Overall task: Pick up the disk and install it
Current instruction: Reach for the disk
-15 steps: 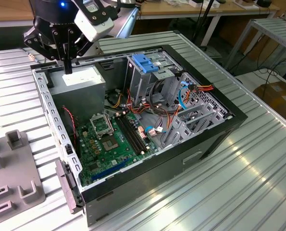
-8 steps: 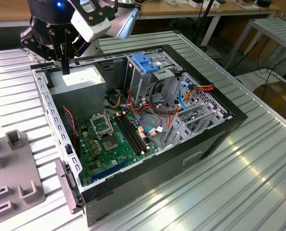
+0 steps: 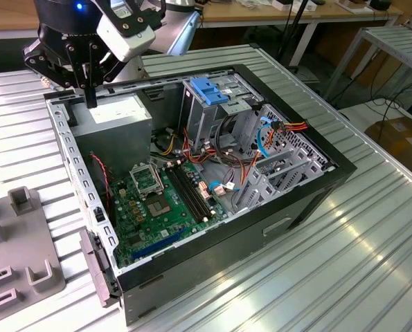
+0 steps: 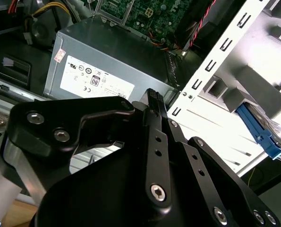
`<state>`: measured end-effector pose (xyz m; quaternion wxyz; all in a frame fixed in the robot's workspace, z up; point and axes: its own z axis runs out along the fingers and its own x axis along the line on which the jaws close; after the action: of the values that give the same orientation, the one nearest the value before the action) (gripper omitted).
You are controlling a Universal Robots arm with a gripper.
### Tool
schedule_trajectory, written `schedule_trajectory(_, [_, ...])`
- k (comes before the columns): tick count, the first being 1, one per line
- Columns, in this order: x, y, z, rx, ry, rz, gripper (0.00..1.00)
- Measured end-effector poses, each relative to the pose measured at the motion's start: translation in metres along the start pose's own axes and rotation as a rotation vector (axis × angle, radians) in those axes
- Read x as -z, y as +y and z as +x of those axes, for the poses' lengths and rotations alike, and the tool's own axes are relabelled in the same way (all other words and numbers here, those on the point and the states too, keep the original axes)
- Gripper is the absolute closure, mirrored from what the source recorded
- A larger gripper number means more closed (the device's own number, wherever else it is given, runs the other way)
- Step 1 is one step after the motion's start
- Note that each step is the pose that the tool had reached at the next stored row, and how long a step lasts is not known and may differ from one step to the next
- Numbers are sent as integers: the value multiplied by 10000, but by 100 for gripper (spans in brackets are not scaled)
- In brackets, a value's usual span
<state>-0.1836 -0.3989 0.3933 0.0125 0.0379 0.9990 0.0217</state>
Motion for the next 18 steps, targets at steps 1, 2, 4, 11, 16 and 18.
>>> schedule_trajectory(1, [0, 0, 5, 0, 0, 0, 90])
schedule_trajectory(2, [0, -1, 12, 0, 0, 0, 90])
schedule_trajectory(4, [1, -2, 25, 0, 1, 1, 90])
schedule_trajectory(11, [2, -5, 67, 0, 1, 0, 90])
schedule_trajectory(16, [3, -8, 108, 0, 1, 0, 90])
schedule_trajectory(18, [3, -9, 118, 0, 0, 0, 90])
